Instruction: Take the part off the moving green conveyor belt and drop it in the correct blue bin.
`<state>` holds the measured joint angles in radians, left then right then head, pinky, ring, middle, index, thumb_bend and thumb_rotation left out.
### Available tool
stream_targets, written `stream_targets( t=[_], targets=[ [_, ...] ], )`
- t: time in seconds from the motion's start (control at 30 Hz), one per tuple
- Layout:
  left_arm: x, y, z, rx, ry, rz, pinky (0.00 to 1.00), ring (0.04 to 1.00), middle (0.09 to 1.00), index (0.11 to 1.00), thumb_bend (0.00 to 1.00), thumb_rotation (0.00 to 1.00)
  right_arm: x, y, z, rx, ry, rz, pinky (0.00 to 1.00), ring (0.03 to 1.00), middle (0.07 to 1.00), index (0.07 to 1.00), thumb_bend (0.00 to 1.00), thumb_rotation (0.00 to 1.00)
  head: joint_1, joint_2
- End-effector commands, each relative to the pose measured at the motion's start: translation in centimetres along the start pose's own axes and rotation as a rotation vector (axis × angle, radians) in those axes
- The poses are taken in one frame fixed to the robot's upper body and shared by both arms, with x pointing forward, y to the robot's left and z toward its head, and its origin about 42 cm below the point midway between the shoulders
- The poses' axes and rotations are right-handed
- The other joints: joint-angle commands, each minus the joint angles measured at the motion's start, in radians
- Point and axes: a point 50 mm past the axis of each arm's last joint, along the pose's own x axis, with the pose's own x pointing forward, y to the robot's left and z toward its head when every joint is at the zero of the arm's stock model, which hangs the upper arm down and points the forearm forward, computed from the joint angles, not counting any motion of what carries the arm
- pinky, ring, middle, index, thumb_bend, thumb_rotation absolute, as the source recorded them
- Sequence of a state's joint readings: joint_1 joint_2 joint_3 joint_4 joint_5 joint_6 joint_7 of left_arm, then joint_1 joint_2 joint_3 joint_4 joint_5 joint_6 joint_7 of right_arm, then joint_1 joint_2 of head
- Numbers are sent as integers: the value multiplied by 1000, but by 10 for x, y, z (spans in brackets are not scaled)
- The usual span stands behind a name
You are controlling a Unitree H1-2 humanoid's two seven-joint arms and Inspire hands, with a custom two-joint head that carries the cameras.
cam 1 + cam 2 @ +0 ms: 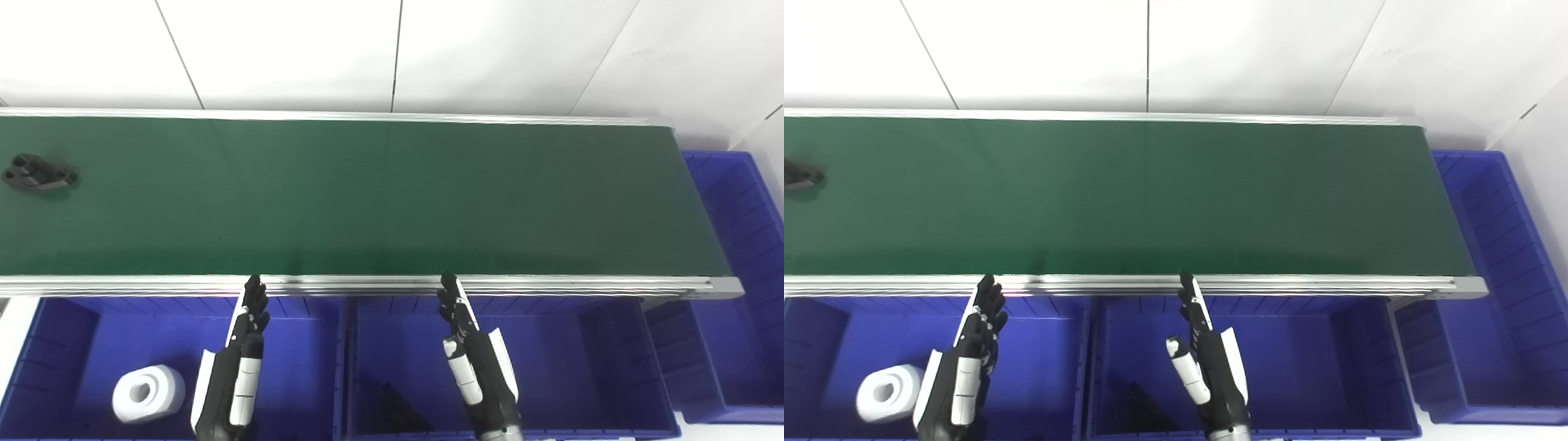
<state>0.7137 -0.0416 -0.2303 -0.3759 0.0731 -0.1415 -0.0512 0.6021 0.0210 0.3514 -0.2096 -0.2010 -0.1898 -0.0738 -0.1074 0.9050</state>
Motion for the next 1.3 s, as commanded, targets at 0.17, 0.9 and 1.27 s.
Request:
stream_targets(
  t=[0.17,0.9,1.27],
  targets=[
    [1,-1,8,-12,-44,-7,1000,1000,1000,1000,650,969,0,0,13,11,-53,3,976,972,1000,1000,809,1000,-5,2],
    [2,-2,7,1,-38,-12,1000,1000,1000,1000,668,979,-1,2,13,18,-53,2,971,969,1000,1000,803,1000,-12,-1],
    [2,-3,7,13,-41,-20,1000,1000,1000,1000,693,976,-1,1,14,13,-47,6,969,969,1000,1000,806,1000,-8,-4]
  ],
)
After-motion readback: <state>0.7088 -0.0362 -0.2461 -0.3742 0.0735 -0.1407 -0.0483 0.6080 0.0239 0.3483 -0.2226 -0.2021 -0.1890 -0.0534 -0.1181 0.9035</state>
